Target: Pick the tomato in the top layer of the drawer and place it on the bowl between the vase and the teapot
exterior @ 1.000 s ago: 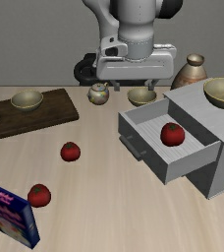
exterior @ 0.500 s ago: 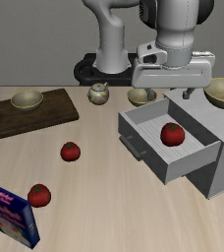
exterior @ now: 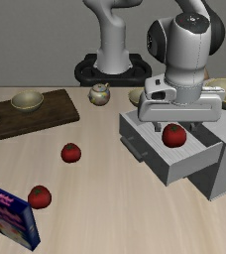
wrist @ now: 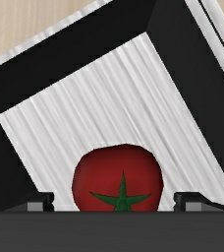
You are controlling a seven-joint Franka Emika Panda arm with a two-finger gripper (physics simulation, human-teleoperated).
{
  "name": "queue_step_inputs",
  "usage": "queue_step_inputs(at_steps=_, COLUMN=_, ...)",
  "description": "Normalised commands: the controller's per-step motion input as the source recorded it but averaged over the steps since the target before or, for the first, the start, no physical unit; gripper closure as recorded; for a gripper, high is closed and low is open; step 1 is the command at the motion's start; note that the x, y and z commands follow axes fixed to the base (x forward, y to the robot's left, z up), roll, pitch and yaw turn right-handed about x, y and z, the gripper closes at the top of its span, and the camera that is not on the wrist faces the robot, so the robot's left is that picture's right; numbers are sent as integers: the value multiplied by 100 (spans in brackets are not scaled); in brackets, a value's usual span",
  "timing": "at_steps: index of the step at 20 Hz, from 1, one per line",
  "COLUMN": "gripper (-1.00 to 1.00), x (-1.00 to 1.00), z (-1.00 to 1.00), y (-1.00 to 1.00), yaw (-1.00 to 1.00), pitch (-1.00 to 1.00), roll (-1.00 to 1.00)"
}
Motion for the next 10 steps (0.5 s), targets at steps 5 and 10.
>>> queue_step_inputs(at_steps=5, gripper=100, x=0, z=-40, y=0, yaw=0, pitch=0, roll=0)
queue_step_inputs(at_steps=10, gripper=100, x=0, z=0, y=0, yaw=0, pitch=0, roll=0)
